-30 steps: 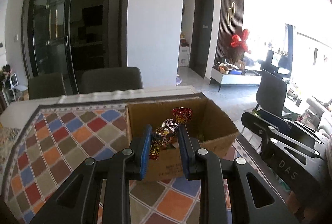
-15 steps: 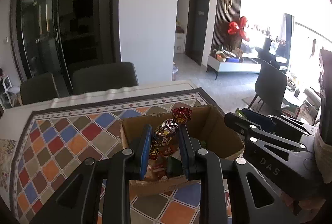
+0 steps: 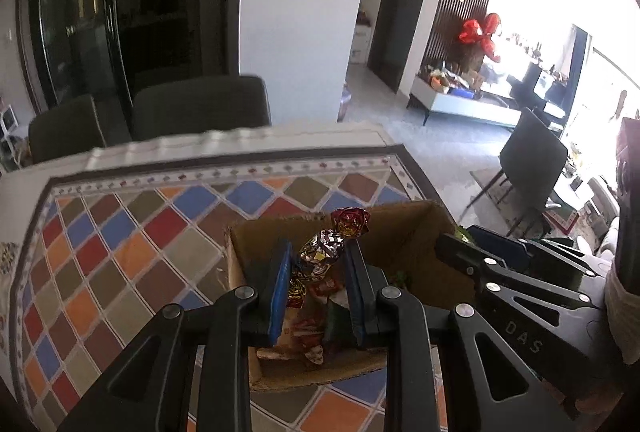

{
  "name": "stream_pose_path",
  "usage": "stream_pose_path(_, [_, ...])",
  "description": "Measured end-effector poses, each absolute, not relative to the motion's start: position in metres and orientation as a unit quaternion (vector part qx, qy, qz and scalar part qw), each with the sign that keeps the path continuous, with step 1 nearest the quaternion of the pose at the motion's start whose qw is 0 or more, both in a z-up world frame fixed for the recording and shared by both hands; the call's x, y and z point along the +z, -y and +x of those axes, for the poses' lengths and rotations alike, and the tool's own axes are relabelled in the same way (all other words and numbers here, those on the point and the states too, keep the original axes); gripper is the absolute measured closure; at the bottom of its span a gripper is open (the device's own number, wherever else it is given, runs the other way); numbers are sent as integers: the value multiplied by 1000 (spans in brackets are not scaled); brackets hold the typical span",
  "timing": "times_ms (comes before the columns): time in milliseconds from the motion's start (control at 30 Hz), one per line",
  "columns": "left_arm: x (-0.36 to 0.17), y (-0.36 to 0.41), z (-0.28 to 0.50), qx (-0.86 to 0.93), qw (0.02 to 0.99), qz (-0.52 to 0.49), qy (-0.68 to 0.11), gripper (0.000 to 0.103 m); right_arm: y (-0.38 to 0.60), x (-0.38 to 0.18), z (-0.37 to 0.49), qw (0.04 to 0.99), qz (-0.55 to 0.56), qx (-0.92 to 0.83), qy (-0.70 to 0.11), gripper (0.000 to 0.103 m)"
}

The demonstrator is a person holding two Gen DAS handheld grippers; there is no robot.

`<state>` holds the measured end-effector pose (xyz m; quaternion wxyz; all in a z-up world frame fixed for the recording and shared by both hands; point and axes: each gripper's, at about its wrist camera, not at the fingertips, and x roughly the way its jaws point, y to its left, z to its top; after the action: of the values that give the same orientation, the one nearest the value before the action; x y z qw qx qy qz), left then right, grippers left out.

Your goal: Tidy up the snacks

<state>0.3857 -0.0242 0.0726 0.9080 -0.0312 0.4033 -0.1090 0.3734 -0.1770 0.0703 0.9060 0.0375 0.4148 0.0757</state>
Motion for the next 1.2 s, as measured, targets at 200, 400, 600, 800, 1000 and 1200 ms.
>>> stream_pose_path(200, [66, 26, 383, -96, 903, -12, -418, 63, 182, 63, 381, 896, 35, 61, -438, 55])
stream_pose_path(400, [70, 19, 361, -83, 910, -12, -405, 53, 182, 64, 368, 900, 20, 55, -433, 43])
stream_pose_path(600, [78, 12, 328, -77, 921, -14, -381, 41, 182, 72, 336, 912, 13, 51, -406, 37])
stream_pose_path(800, [89, 9, 286, -54, 940, 0, -336, 27, 186, 86, 295, 928, 9, 38, -370, 26])
stream_pose_path(1000, [98, 6, 244, -35, 956, 10, -292, 9, 187, 99, 251, 944, 5, 29, -328, 20])
stream_pose_path(1200, [102, 1, 201, -23, 965, 9, -261, 0, 190, 106, 210, 957, -8, 11, -290, 15])
